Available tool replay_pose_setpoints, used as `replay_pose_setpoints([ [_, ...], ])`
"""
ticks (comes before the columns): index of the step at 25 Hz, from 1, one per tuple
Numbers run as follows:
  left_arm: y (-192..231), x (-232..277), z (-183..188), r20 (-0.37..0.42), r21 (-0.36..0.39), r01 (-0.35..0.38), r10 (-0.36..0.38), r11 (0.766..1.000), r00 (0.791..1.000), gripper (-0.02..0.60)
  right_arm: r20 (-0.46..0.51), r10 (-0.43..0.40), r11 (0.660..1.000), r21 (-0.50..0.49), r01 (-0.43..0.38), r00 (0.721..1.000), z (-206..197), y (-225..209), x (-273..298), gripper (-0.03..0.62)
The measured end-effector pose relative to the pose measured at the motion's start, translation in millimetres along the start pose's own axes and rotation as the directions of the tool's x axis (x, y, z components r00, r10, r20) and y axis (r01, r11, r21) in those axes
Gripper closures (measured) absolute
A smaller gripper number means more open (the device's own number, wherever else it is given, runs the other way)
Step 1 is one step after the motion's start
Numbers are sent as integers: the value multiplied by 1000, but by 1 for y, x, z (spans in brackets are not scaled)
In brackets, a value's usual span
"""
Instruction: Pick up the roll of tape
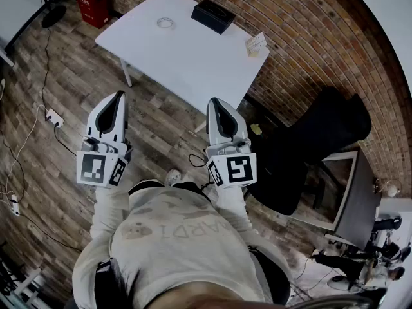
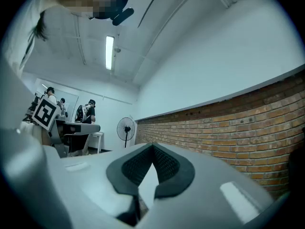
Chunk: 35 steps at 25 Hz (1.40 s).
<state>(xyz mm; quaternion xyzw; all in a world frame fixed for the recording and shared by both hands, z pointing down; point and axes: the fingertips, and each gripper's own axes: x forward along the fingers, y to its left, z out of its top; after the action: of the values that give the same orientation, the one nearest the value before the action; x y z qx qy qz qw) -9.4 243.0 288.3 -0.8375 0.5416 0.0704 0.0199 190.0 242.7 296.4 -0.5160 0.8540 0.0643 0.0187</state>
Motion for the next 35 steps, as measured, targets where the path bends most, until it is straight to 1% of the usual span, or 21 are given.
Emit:
replay_pose_setpoints([
  [13,-16,24,0,9,17,-4,3,1000,1000,575,25,23,1000,8,-23,999,-3,-24,8,583],
  [18,-20,34,-2,13,27,-25,24,999,1000,575,47,38,999,31,-39,998,-6,-34,14,583],
  [21,-24,35,-7,12,23,-41,40,999,999,575,42,67,997,33,-69,997,-12,-36,15,583],
  [24,-25,38,-12,5,20,-47,47,999,999,575,38,74,996,47,-76,997,-18,-40,19,583],
  [29,-16,46,-15,1,14,-57,57,998,998,575,29,90,994,57,-91,996,-24,-42,33,583],
  [35,5,74,-19,-1,4,-32,32,999,999,575,19,79,995,56,-80,997,-30,-47,65,583],
])
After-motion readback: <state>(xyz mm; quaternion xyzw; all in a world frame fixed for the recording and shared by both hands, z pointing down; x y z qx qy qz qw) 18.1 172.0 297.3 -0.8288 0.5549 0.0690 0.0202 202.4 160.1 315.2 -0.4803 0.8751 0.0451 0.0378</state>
